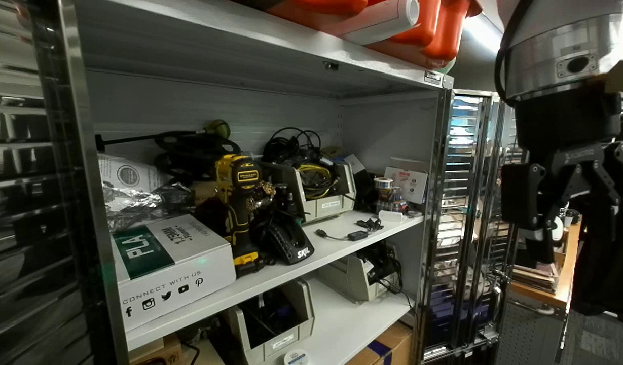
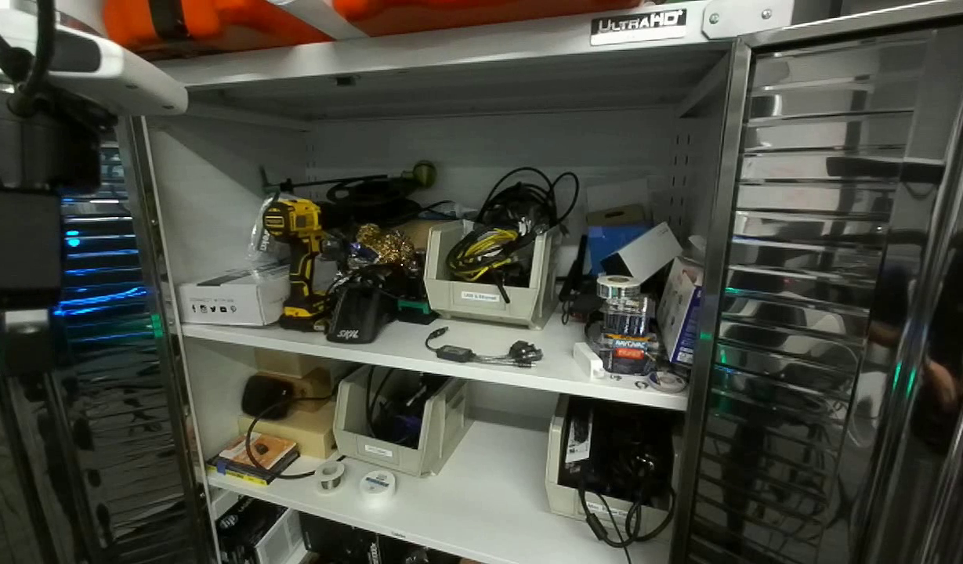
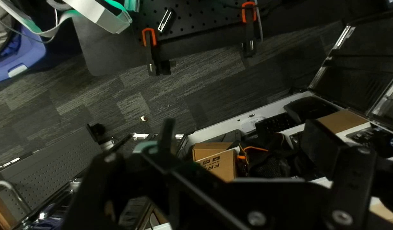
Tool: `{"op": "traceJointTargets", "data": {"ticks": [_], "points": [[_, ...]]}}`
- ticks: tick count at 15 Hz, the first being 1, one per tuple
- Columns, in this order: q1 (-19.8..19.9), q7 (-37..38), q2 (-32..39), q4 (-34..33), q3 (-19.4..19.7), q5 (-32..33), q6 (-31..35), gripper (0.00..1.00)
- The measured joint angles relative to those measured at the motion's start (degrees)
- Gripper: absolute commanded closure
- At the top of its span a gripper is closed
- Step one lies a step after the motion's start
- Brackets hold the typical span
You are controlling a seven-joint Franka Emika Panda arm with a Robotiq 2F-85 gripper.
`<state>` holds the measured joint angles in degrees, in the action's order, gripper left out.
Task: Pick up the cable charger and put it in the cable box.
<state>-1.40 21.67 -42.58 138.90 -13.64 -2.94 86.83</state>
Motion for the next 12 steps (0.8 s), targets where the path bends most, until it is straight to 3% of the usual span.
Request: {"op": "traceJointTargets", "data": {"ticks": [6,12], "points": [[0.93,4.23,5.74,1.00,-0.04,1.82,10.51,0.00],[3.97,13.71,15.95,-0.01,0.02,2.51,27.10,0.00]]}}
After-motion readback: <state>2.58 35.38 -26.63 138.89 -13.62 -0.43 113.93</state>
